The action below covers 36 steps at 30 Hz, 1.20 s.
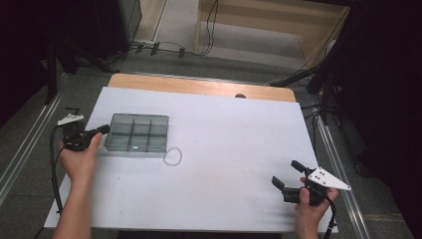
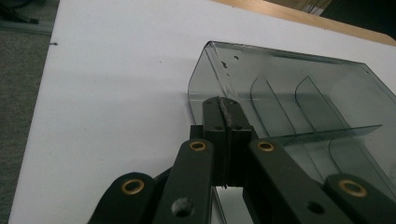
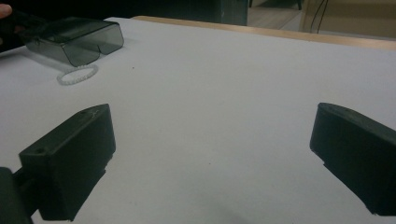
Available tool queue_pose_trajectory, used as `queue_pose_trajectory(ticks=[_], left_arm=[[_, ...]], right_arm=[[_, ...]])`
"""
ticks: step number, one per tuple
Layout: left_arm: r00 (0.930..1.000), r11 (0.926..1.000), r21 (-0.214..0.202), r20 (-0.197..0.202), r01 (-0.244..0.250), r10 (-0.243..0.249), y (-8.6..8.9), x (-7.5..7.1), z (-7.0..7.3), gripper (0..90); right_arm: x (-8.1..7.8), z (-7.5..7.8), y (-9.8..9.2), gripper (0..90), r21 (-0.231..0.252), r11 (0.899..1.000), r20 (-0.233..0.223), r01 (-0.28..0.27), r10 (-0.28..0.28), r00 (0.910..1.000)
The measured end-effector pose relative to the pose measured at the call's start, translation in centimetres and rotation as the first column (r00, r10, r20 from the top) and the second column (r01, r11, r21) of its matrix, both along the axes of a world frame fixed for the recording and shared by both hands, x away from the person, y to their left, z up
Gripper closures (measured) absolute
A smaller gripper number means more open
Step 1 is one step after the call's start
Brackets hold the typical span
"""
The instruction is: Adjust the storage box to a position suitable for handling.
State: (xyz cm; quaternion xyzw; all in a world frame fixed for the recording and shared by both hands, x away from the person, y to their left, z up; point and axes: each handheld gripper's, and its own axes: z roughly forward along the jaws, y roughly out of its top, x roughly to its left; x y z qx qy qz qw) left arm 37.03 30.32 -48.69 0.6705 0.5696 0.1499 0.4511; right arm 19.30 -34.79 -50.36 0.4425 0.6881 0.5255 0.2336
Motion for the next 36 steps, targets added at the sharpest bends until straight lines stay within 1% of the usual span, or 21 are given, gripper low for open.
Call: queue_pose_trajectory(ticks=[2,4,7,9,11,16,18,21,30,36], left_arm=[[1.0,1.0,-0.006,-0.002,0.004,-0.004,0.0,0.0,0.0,90.0],[0.9997,0.9996,-0.019,-0.007,0.021,-0.022,-0.2,0.0,-0.1,90.0],[0.9993,0.9993,-0.003,-0.006,0.038,-0.038,-1.1,0.1,-0.1,90.0],[0.9988,0.9988,-0.005,-0.007,0.048,-0.048,-1.5,0.1,-0.2,90.0],[0.9983,0.9984,0.003,-0.014,0.056,-0.056,-1.8,0.2,-0.2,90.0],[0.997,0.9973,-0.006,-0.025,0.073,-0.074,-2.5,0.1,-0.3,90.0],[0.9958,0.9961,-0.014,-0.026,0.087,-0.088,-2.9,0.1,-0.4,90.0],[0.9935,0.9939,-0.009,-0.03,0.11,-0.11,-3.7,0.1,-0.4,90.0],[0.9884,0.9889,-0.011,-0.032,0.148,-0.148,-5.5,0.1,-0.5,90.0],[0.9827,0.9833,-0.02,-0.037,0.181,-0.181,-6.7,0.1,-0.7,90.0]], right_arm=[[0.0,0.0,0.0,0.0,-0.001,1.0,0.001,-0.001,0.001,1.0],[0.0,0.0,0.0,0.0,0.0,1.0,0.0,-0.001,0.001,1.0],[0.1,-0.1,0.0,0.0,0.001,1.0,-0.002,-0.002,0.002,1.0],[0.1,-0.1,0.0,0.0,-0.001,1.0,0.001,-0.006,0.006,1.0],[0.1,0.0,0.0,0.0,-0.002,1.0,-0.002,-0.002,0.002,1.0],[0.1,0.0,-0.1,0.0,0.003,1.0,-0.002,-0.003,0.003,1.0],[0.1,-0.1,-0.1,0.0,0.002,1.0,-0.005,-0.003,0.003,1.0],[0.1,-0.1,-0.1,0.0,0.003,1.0,-0.006,-0.003,0.003,1.0],[0.2,-0.1,-0.2,0.0,0.003,1.0,-0.01,-0.003,0.003,0.9999],[0.2,-0.1,-0.1,0.0,0.003,1.0,-0.011,-0.006,0.006,0.9999]])
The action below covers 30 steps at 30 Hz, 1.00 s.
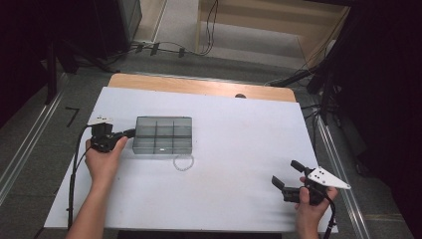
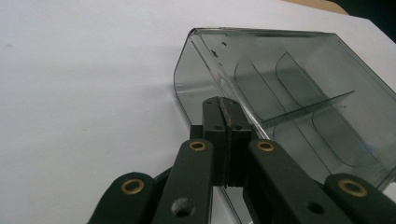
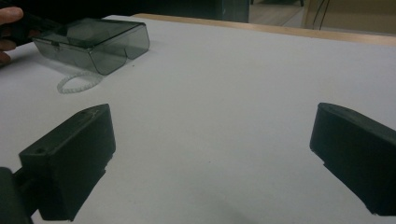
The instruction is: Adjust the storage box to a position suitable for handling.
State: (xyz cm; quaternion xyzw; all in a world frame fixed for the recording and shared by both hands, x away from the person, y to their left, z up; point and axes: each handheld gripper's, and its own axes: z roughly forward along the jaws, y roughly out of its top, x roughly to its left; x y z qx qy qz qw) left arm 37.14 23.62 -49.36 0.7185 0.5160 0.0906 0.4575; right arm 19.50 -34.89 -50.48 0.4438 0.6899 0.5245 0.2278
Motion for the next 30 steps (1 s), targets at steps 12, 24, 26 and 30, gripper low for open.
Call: queue_pose_trajectory(ticks=[12,24,26,30], left_arm=[[0.9987,0.9986,0.014,0.0,0.052,-0.052,-2.6,0.0,-0.6,90.0],[0.997,0.9969,0.017,0.001,0.077,-0.077,-4.6,0.0,-0.7,90.0],[0.9961,0.996,0.013,0.002,0.089,-0.089,-5.0,0.0,-0.8,90.0],[0.9935,0.9934,0.015,0.003,0.114,-0.114,-6.1,0.1,-0.8,90.0]], right_arm=[[0.1,-0.1,0.1,0.0,-0.003,1.0,-0.001,-0.007,0.007,1.0],[0.1,-0.2,0.2,0.0,-0.006,1.0,-0.003,-0.01,0.01,0.9999],[0.1,-0.2,0.2,0.0,-0.002,1.0,-0.006,-0.011,0.011,0.9999],[0.2,-0.2,0.3,0.0,-0.004,1.0,-0.007,-0.011,0.011,0.9999]])
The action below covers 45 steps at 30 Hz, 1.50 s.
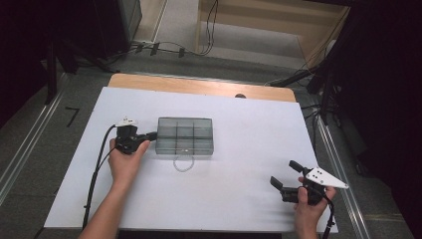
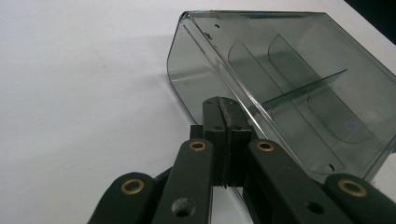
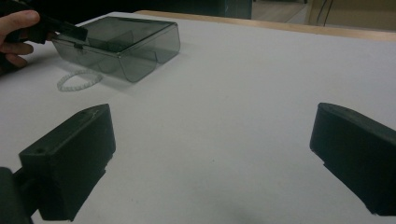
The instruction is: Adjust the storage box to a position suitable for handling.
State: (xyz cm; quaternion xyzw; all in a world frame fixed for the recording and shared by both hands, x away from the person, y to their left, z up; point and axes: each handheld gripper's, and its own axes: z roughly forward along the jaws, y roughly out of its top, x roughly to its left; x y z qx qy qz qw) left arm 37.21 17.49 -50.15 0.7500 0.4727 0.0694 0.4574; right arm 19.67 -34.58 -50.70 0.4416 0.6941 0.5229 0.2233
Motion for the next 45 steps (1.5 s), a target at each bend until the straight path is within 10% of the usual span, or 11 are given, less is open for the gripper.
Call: queue_pose_trajectory(ticks=[45], left_arm=[[0.9987,0.9993,-0.019,-0.039,0.033,-0.034,-6.0,-0.4,-0.2,90.0]], right_arm=[[0.0,0.0,0.5,0.0,0.006,1.0,-0.002,-0.026,0.026,0.9997]])
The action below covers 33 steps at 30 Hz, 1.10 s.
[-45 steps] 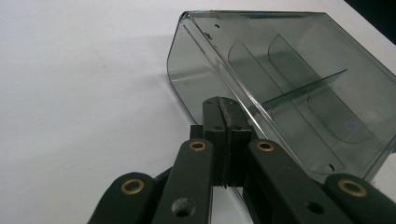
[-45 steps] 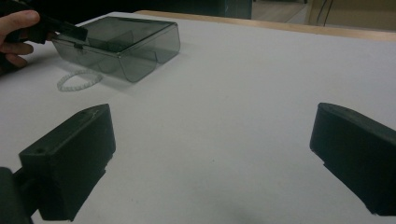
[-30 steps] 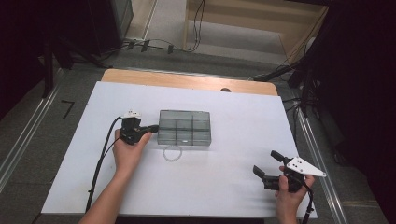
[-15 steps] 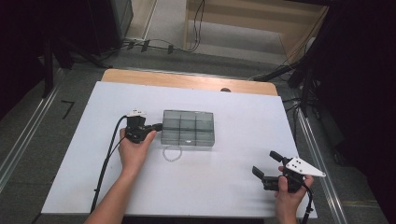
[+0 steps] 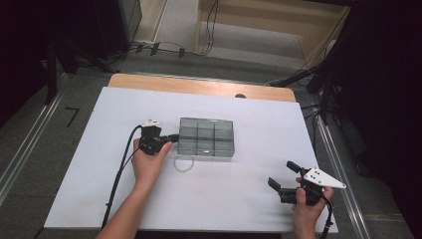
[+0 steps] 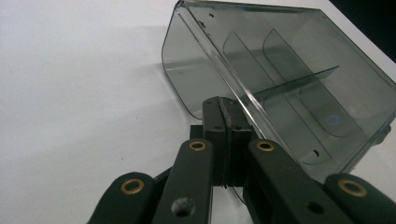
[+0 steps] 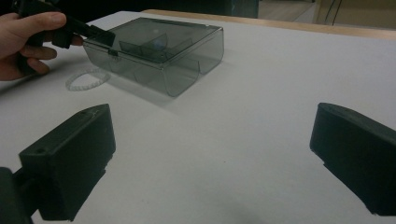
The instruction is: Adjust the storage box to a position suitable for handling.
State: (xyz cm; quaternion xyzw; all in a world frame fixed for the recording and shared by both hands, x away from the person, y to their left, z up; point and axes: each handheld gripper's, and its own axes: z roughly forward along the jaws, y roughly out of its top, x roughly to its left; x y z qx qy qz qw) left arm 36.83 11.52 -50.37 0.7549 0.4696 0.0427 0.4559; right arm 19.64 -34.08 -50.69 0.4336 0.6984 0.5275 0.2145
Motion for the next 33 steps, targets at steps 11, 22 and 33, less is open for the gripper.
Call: queue_pose_trajectory(ticks=[11,22,33], left_arm=[[0.9991,0.9989,-0.018,-0.005,0.043,-0.043,-0.5,-1.1,0.2,90.0],[0.9945,0.9975,0.0,0.078,0.071,-0.071,0.1,-3.0,2.1,66.9],[0.9621,0.9915,-0.027,0.246,0.127,-0.116,1.6,-6.2,4.1,33.7]], right_arm=[[-0.1,0.1,-0.3,0.0,0.004,1.0,0.002,0.008,-0.008,1.0],[-0.1,0.2,-0.4,0.0,0.007,1.0,0.002,0.011,-0.011,0.9999],[-0.2,0.4,-0.4,0.0,0.011,1.0,0.008,0.004,-0.004,1.0]])
